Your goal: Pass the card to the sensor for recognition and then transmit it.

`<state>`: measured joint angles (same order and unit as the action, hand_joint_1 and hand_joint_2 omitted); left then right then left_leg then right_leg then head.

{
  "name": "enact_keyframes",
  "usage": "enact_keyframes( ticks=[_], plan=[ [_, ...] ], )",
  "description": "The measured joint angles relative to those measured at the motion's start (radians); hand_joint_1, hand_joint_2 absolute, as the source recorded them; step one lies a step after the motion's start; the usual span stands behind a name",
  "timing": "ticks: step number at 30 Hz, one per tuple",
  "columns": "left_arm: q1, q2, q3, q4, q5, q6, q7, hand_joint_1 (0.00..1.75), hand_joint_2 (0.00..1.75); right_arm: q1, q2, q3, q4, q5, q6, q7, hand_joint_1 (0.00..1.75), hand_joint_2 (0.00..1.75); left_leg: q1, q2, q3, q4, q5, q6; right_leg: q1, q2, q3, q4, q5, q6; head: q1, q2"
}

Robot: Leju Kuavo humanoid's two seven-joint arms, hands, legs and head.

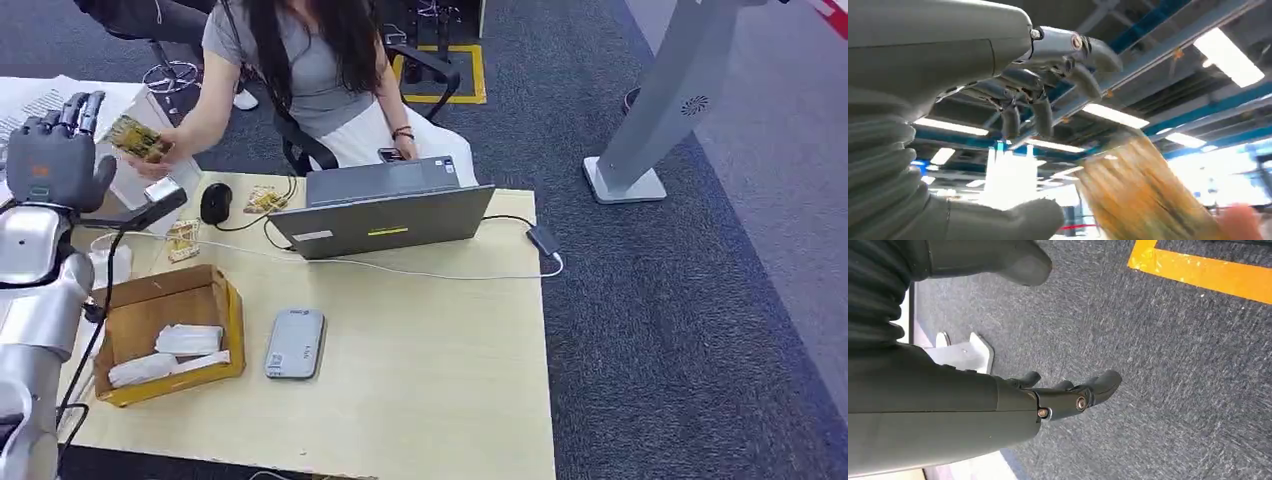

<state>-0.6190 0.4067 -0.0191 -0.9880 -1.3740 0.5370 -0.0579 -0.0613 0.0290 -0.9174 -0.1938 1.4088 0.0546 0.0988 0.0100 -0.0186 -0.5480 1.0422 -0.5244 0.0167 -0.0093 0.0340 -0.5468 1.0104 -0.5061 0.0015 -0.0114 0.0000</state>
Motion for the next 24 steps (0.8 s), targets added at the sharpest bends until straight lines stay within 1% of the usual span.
enact_keyframes(
  ticks=[2,5,7,8,9,10,11,12,13,14,15,16,18,19,20,21,22,24],
  plan=[
    [0.110,0.003,0.020,-0.113,0.051,0.014,-0.027,0.00,1.75,0.004,0.000,-0.006,0.000,-0.005,-0.002,0.000,0.00,1.75,0.000,0.003,0.000,0.000,0.000,0.000,0.000,0.003,-0.001,0.000,0.000,0.000,0.000,0.000],
    [0.247,0.005,0.058,-0.248,0.100,0.024,-0.062,0.00,1.75,0.011,0.000,-0.014,0.000,-0.009,-0.010,0.000,0.00,1.75,0.000,0.003,-0.002,0.000,-0.001,0.001,0.000,0.002,-0.002,-0.001,0.000,0.000,0.000,0.000],
    [0.361,0.004,0.093,-0.357,0.162,0.056,-0.101,0.00,1.75,0.011,0.000,-0.018,0.000,-0.017,-0.016,0.000,0.00,1.75,0.000,0.005,-0.001,-0.001,-0.003,0.000,0.000,0.005,-0.002,-0.001,-0.001,0.000,0.000,0.000],
    [0.435,0.002,0.109,-0.428,0.205,0.081,-0.133,0.00,1.75,0.012,0.001,-0.023,0.000,-0.021,-0.017,0.000,0.00,1.75,0.000,0.007,0.000,-0.001,-0.003,0.000,0.000,0.007,-0.001,-0.001,-0.001,0.000,0.000,0.000],
    [0.527,-0.008,0.138,-0.520,0.264,0.109,-0.179,0.00,1.75,0.015,0.003,-0.029,0.000,-0.029,-0.019,-0.001,0.00,1.75,0.000,0.010,0.001,-0.001,-0.005,0.000,-0.001,0.010,-0.002,-0.001,-0.001,0.000,0.000,0.000],
    [0.609,-0.023,0.163,-0.588,0.309,0.136,-0.240,0.00,1.75,0.018,0.004,-0.037,0.000,-0.037,-0.024,-0.003,0.00,1.75,0.000,0.011,0.001,-0.001,-0.006,0.000,-0.001,0.011,-0.002,-0.001,-0.002,0.001,-0.001,0.000],
    [0.693,-0.052,0.198,-0.672,0.374,0.152,-0.312,0.00,1.75,0.023,0.006,-0.043,0.001,-0.043,-0.030,-0.005,0.00,1.75,0.000,0.012,0.001,-0.001,-0.007,0.001,-0.001,0.011,-0.002,-0.002,-0.003,0.002,0.000,0.000],
    [0.769,-0.083,0.230,-0.739,0.429,0.156,-0.395,0.00,1.75,0.027,0.008,-0.050,0.001,-0.048,-0.034,-0.008,0.00,1.75,0.000,0.012,0.001,-0.001,-0.008,0.001,-0.001,0.011,-0.002,-0.002,-0.004,0.002,0.000,0.000],
    [0.841,-0.117,0.265,-0.802,0.484,0.151,-0.465,0.00,1.75,0.030,0.010,-0.057,0.001,-0.051,-0.035,-0.011,0.00,1.75,0.000,0.011,0.000,-0.001,-0.008,0.001,-0.001,0.011,-0.001,-0.002,-0.005,0.002,0.000,0.000],
    [0.917,-0.158,0.303,-0.866,0.547,0.129,-0.536,0.00,1.75,0.032,0.012,-0.064,0.001,-0.057,-0.038,-0.012,0.00,1.75,0.000,0.011,0.000,-0.001,-0.009,0.002,-0.001,0.011,-0.001,-0.003,-0.005,0.002,-0.001,0.000],
    [0.980,-0.215,0.347,-0.938,0.619,0.088,-0.584,0.00,1.75,0.034,0.015,-0.071,0.001,-0.059,-0.044,-0.015,0.00,1.75,-0.001,0.011,0.000,-0.001,-0.009,0.002,-0.001,0.011,-0.002,-0.004,-0.005,0.002,0.002,0.000],
    [1.027,-0.254,0.393,-0.994,0.678,0.052,-0.589,0.00,1.75,0.035,0.018,-0.078,0.001,-0.061,-0.048,-0.017,0.00,1.75,0.000,0.010,0.000,-0.001,-0.009,0.002,-0.001,0.010,-0.001,-0.004,-0.005,0.003,0.001,0.000],
    [1.075,-0.302,0.451,-1.056,0.710,0.029,-0.589,0.00,1.75,0.039,0.022,-0.087,0.001,-0.063,-0.051,-0.018,0.00,1.75,-0.001,0.002,-0.001,-0.001,-0.009,0.003,0.000,0.002,0.000,-0.005,-0.007,0.006,0.001,0.000],
    [1.088,-0.320,0.469,-1.078,0.724,0.013,-0.590,0.00,1.75,0.038,0.023,-0.089,0.002,-0.065,-0.051,-0.018,0.00,1.75,-0.001,-0.003,-0.001,-0.001,-0.009,0.003,-0.001,-0.004,0.002,-0.005,-0.007,0.006,0.001,0.000],
    [1.108,-0.348,0.483,-1.098,0.747,-0.013,-0.590,0.00,1.75,0.035,0.026,-0.091,0.002,-0.067,-0.052,-0.019,0.00,1.75,0.000,-0.004,-0.001,-0.001,-0.009,0.003,-0.001,-0.005,0.004,-0.005,-0.008,0.005,0.001,0.000],
    [1.135,-0.386,0.518,-1.130,0.793,-0.078,-0.590,0.00,1.75,0.032,0.031,-0.097,0.002,-0.072,-0.056,-0.022,0.00,1.75,0.000,-0.003,0.001,-0.001,-0.009,0.003,0.000,-0.004,0.004,-0.005,-0.008,0.005,0.001,0.000],
    [1.143,-0.436,0.564,-1.146,0.836,-0.149,-0.590,0.00,1.75,0.034,0.033,-0.105,0.002,-0.076,-0.064,-0.023,0.00,1.75,-0.001,-0.002,0.001,-0.001,-0.009,0.003,-0.001,-0.003,0.004,-0.005,-0.007,0.005,0.001,0.000],
    [1.121,-0.513,0.682,-1.135,0.913,-0.328,-0.590,0.00,1.75,0.038,0.042,-0.117,0.002,-0.079,-0.071,-0.029,0.00,1.75,-0.001,-0.006,0.001,-0.001,-0.007,0.004,-0.001,-0.007,0.005,-0.005,-0.007,0.005,0.002,0.000]
  ],
)
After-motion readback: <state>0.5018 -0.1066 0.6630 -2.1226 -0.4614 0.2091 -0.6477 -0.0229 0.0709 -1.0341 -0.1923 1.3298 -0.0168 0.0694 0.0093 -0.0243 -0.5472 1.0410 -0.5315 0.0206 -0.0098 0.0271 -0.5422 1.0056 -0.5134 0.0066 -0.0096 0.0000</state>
